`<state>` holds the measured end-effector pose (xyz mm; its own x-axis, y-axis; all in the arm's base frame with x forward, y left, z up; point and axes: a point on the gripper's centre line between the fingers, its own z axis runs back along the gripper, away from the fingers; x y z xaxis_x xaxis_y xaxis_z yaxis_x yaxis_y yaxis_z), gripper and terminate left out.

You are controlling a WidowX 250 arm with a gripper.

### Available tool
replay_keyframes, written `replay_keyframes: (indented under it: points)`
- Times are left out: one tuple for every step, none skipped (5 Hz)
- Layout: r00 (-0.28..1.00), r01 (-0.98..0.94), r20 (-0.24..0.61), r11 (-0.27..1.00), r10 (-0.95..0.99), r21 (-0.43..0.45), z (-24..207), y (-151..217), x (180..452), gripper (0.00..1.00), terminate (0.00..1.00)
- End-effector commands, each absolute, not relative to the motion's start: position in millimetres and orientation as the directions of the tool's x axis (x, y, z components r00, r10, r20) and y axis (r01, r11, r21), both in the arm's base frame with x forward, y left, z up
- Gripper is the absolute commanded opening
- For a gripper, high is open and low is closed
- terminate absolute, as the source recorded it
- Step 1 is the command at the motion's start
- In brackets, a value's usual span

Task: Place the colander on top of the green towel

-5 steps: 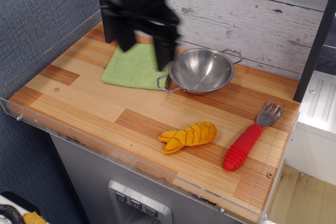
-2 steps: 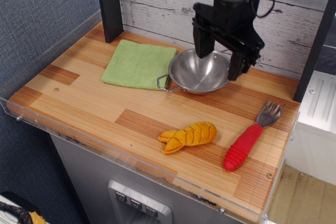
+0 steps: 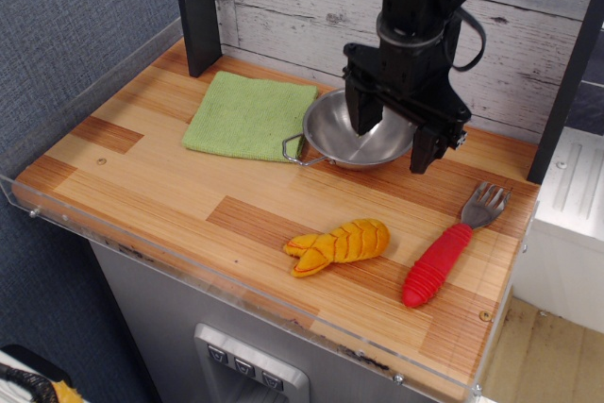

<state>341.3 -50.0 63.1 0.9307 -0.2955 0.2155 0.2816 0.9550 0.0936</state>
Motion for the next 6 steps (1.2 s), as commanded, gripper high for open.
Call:
replay_keyframes:
  points:
    - [0.936, 0.236, 0.249, 0.969, -0.248, 0.079, 49, -39, 344, 1.00, 0.00]
    - [0.931, 0.250, 0.250, 0.964, -0.264, 0.086, 42, -41, 350, 1.00, 0.00]
    - [0.926, 0.268, 0.252, 0.960, -0.281, 0.086, 35, -43, 356, 1.00, 0.00]
    - [0.924, 0.272, 0.254, 0.958, -0.287, 0.092, 32, -44, 358, 0.00, 0.00]
    - [0.923, 0.279, 0.249, 0.956, -0.294, 0.094, 32, -45, 356, 0.00, 0.00]
    - [0.919, 0.279, 0.261, 0.956, -0.294, 0.094, 34, -44, 356, 0.00, 0.00]
